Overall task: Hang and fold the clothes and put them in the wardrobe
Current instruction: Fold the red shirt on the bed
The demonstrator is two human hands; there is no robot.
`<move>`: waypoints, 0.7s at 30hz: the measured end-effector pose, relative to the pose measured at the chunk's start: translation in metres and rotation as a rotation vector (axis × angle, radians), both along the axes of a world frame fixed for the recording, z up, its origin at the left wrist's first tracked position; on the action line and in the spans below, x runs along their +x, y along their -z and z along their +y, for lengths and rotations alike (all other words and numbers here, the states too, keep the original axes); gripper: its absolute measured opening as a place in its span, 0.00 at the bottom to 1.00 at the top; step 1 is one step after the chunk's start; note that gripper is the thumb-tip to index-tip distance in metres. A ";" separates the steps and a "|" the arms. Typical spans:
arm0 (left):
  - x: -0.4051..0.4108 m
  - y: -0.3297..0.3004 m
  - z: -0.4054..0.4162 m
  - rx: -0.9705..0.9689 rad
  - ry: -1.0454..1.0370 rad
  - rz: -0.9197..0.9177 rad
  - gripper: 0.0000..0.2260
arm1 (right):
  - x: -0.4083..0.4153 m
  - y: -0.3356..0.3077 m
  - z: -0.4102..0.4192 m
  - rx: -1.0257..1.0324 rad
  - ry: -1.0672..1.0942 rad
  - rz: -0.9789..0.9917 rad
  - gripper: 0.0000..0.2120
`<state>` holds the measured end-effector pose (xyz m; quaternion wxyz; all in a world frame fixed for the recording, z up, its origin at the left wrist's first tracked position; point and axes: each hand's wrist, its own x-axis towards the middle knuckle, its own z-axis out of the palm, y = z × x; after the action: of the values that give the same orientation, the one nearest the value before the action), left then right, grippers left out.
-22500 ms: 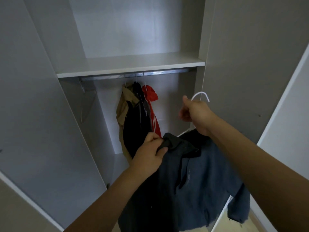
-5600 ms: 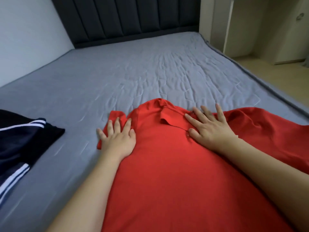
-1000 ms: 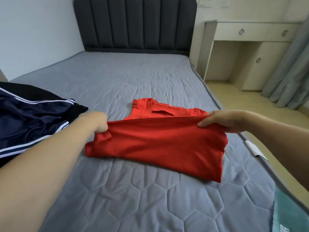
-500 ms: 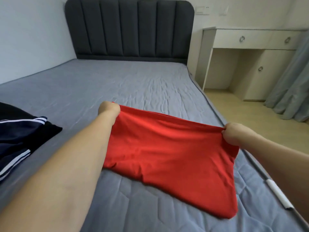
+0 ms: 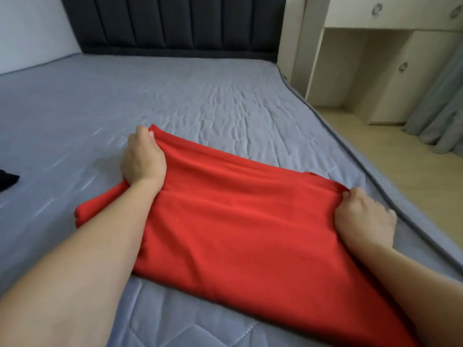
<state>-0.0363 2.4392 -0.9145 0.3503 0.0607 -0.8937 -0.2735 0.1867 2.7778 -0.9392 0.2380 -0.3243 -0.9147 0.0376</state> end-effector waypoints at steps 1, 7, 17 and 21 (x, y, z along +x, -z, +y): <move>-0.002 -0.006 -0.001 0.032 -0.005 0.018 0.13 | 0.002 0.001 0.000 -0.018 0.008 0.020 0.10; -0.003 -0.005 0.003 0.005 -0.004 -0.271 0.13 | 0.002 0.001 -0.001 -0.048 0.019 0.051 0.10; 0.027 -0.022 0.066 -0.492 0.641 -0.252 0.22 | -0.003 0.006 -0.004 0.077 0.032 0.040 0.04; 0.040 0.014 0.075 -0.667 0.720 -0.579 0.28 | 0.000 -0.001 -0.010 0.235 -0.192 0.073 0.20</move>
<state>0.0038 2.5138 -0.9284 -0.0240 -0.2893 -0.9556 -0.0511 0.1863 2.7674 -0.9385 0.3026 -0.2037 -0.9304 -0.0351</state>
